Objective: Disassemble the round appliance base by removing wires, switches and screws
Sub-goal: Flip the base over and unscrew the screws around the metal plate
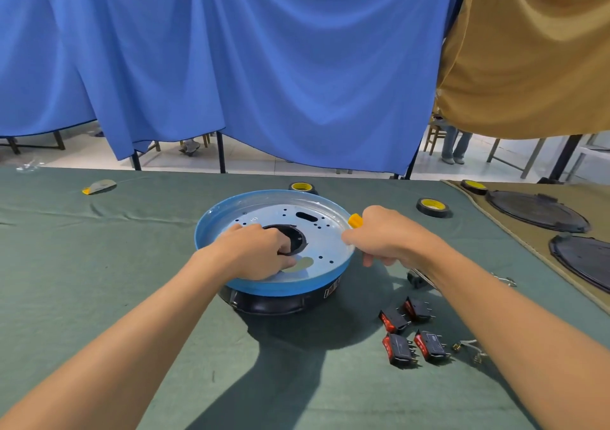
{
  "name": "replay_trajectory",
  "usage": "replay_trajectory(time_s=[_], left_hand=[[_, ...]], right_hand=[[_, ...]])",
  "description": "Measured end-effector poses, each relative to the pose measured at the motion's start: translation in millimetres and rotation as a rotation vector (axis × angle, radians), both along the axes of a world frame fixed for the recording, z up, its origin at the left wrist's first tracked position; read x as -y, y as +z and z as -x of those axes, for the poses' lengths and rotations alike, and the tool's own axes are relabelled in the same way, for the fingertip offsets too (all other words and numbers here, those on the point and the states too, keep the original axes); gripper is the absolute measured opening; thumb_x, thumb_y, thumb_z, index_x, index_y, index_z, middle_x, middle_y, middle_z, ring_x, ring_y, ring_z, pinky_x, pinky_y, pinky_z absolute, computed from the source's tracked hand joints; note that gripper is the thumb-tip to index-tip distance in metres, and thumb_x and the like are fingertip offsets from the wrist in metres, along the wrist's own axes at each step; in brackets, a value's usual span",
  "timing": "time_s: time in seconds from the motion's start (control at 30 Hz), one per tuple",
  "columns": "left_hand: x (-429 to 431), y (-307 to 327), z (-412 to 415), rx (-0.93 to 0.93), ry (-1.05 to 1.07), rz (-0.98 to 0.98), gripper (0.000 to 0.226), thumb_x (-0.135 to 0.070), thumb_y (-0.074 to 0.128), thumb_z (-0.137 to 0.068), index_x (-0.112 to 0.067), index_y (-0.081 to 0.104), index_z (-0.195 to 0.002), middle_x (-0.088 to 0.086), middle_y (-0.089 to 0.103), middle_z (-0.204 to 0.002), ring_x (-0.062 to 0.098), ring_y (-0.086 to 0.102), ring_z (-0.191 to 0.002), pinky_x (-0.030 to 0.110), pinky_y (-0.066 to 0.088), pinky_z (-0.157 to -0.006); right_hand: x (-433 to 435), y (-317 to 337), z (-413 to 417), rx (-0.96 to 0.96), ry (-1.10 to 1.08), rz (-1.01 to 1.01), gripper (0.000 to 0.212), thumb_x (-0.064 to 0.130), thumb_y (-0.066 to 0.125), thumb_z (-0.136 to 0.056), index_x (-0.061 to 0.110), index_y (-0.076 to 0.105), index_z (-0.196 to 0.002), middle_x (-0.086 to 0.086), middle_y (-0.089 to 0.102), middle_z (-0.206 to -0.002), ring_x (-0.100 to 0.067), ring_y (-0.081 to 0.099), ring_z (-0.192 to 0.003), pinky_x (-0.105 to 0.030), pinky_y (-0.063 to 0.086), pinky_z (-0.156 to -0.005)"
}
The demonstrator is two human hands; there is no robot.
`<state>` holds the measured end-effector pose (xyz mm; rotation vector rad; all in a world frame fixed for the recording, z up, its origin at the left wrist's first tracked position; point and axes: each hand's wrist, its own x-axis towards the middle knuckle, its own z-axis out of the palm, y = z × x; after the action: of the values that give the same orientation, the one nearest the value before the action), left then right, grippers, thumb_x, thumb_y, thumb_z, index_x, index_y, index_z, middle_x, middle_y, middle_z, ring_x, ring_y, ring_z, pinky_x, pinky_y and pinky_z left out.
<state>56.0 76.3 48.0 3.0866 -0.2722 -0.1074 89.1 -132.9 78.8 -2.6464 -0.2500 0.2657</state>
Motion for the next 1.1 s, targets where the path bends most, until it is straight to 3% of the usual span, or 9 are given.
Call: replay_trajectory(time_s=[0.17, 0.3, 0.4, 0.6, 0.8, 0.87, 0.93, 1.0, 1.1], left_hand=[[8.7, 5.6, -2.4, -0.002, 0.026, -0.11, 0.031, -0.056, 0.04, -0.094, -0.031, 0.057, -0.09, -0.01, 0.055, -0.075, 0.012, 0.049, -0.072, 0.035, 0.031, -0.072], [19.7, -1.0, 2.7, 0.106, 0.078, -0.071, 0.031, -0.053, 0.044, -0.093, -0.025, 0.05, -0.08, -0.007, 0.05, -0.068, 0.014, 0.047, -0.064, 0.031, 0.033, -0.058], [27.3, -5.8, 4.8, 0.122, 0.123, 0.015, 0.036, -0.049, 0.048, -0.092, -0.025, 0.044, -0.066, -0.006, 0.049, -0.065, 0.015, 0.048, -0.062, 0.03, 0.038, -0.058], [39.7, -6.8, 6.1, 0.139, 0.181, 0.048, 0.034, -0.048, 0.049, -0.091, -0.016, 0.061, -0.087, -0.001, 0.056, -0.072, 0.02, 0.056, -0.07, 0.036, 0.053, -0.074], [46.8, -1.9, 7.2, 0.042, 0.176, 0.118, 0.04, -0.048, 0.049, -0.093, -0.018, 0.046, -0.065, -0.001, 0.052, -0.066, 0.015, 0.05, -0.061, 0.028, 0.037, -0.054], [46.9, 1.3, 6.9, -0.004, 0.155, 0.136, 0.04, -0.047, 0.047, -0.094, -0.018, 0.046, -0.067, 0.0, 0.053, -0.067, 0.016, 0.052, -0.062, 0.03, 0.041, -0.057], [43.9, 4.4, 6.3, -0.06, 0.141, 0.136, 0.035, -0.046, 0.045, -0.096, -0.019, 0.05, -0.074, 0.0, 0.058, -0.074, 0.016, 0.056, -0.068, 0.033, 0.05, -0.069], [38.6, 4.7, 5.5, -0.079, 0.144, 0.15, 0.03, -0.042, 0.045, -0.097, -0.016, 0.058, -0.091, 0.003, 0.063, -0.087, 0.02, 0.06, -0.077, 0.038, 0.054, -0.08], [32.8, 2.1, 3.9, -0.022, 0.198, 0.228, 0.027, -0.032, 0.044, -0.098, -0.011, 0.058, -0.092, 0.007, 0.063, -0.085, 0.021, 0.059, -0.073, 0.035, 0.054, -0.074]], right_hand=[[3.5, 9.2, 9.4, -0.155, 0.028, -0.107, 0.009, 0.011, 0.052, -0.08, 0.009, 0.047, -0.074, -0.006, 0.063, -0.051, -0.013, 0.031, -0.04, -0.02, 0.023, -0.038], [0.4, 5.1, 4.2, -0.061, -0.014, -0.129, 0.015, 0.004, 0.044, -0.081, 0.006, 0.048, -0.067, -0.009, 0.06, -0.061, -0.016, 0.031, -0.043, -0.022, 0.025, -0.041], [-6.0, -2.7, 0.2, 0.068, -0.072, -0.099, 0.019, 0.006, 0.045, -0.085, 0.011, 0.038, -0.068, -0.006, 0.041, -0.066, -0.018, 0.028, -0.051, -0.024, 0.024, -0.043], [-4.8, -7.8, 2.6, 0.139, -0.043, -0.007, 0.016, 0.009, 0.049, -0.086, 0.012, 0.041, -0.073, -0.003, 0.043, -0.071, -0.017, 0.033, -0.056, -0.028, 0.026, -0.047], [-3.1, -3.0, -3.1, 0.091, 0.016, -0.097, 0.031, 0.0, 0.046, -0.082, 0.017, 0.029, -0.063, -0.002, 0.031, -0.062, -0.018, 0.02, -0.054, -0.026, 0.017, -0.043], [-4.8, -3.5, -6.2, 0.095, 0.023, -0.105, 0.023, 0.001, 0.047, -0.085, 0.011, 0.038, -0.065, -0.004, 0.034, -0.065, -0.019, 0.022, -0.059, -0.029, 0.018, -0.047], [-5.8, -4.1, -9.7, 0.096, 0.021, -0.134, 0.012, 0.005, 0.049, -0.088, -0.006, 0.055, -0.086, -0.007, 0.042, -0.071, -0.019, 0.03, -0.065, -0.031, 0.024, -0.05], [-5.5, -3.3, -12.2, 0.081, 0.025, -0.146, 0.022, 0.011, 0.051, -0.091, -0.008, 0.059, -0.098, -0.009, 0.047, -0.076, -0.021, 0.035, -0.068, -0.031, 0.029, -0.053], [-1.4, 0.0, -10.4, 0.095, 0.012, -0.096, 0.029, 0.022, 0.056, -0.09, 0.008, 0.042, -0.069, -0.003, 0.039, -0.066, -0.019, 0.03, -0.057, -0.028, 0.026, -0.05]])
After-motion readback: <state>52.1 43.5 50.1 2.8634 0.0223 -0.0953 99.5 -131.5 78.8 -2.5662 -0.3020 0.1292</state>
